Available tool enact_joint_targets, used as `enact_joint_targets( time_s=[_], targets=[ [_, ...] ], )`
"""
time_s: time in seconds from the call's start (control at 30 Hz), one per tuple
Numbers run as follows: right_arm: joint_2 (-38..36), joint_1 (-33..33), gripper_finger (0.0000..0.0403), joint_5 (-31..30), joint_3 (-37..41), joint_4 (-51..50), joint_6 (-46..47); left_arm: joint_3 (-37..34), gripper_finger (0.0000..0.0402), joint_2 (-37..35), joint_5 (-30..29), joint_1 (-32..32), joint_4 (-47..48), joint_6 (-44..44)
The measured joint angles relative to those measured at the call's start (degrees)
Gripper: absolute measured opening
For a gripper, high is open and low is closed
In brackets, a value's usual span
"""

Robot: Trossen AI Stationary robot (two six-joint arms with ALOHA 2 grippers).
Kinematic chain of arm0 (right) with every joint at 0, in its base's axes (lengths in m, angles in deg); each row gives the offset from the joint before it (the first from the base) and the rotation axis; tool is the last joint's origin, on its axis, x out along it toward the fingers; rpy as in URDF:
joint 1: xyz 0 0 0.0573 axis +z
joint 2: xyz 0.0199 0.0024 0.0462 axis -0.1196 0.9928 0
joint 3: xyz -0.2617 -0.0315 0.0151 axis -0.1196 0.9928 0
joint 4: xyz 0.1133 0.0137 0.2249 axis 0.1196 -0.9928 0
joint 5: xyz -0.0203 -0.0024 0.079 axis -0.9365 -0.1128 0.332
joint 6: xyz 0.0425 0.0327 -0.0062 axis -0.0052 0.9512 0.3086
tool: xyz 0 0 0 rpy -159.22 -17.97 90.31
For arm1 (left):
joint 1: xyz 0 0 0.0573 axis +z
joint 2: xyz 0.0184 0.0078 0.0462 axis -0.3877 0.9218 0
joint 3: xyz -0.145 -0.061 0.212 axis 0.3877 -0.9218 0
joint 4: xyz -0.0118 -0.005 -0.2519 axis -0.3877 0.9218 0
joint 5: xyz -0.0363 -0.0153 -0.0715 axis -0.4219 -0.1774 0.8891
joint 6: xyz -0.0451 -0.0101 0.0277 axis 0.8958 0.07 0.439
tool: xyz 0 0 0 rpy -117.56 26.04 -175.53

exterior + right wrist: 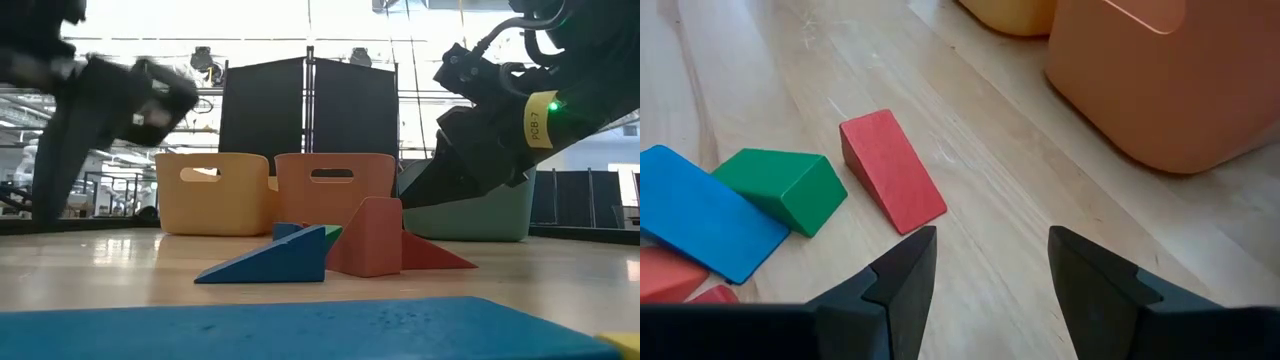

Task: Sort blocks by size
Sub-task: Put the blue rectangle block into the orange bin

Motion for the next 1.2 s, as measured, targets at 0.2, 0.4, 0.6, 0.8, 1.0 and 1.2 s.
enact_joint_targets(
  time_s=[0.2, 0.4, 0.6, 0.8, 1.0, 1.2],
  targets=[
    [0.0, -0.11, 0.018, 0.03, 0.0, 0.01, 0.09, 0.15, 0.0253, 4.56, 1.25, 0.02, -1.14, -0.01],
    [0.0, -0.39, 0.018, 0.22, 0.0, 0.15, 0.15, 0.22, 0.0224, 5.94, -0.19, 0.02, -1.66, 0.09],
    [0.0, -0.38, 0.018, 0.22, 0.0, 0.13, 0.12, 0.15, 0.0128, 6.05, -1.2, 0.12, -1.63, 0.05],
    [0.0, -0.39, 0.018, 0.24, 0.0, 0.11, 0.11, 0.17, 0.0089, 6.12, -1.45, 0.46, -1.78, 0.04],
    [0.0, -0.39, 0.018, 0.24, 0.0, 0.11, 0.11, 0.13, 0.0105, 5.88, -1.18, 1.16, -1.63, -0.15],
    [0.0, -0.39, 0.018, 0.25, 0.0, 0.09, 0.12, 0.01, 0.01, 4.24, -0.54, 2.87, -0.08, -1.23]
  ],
)
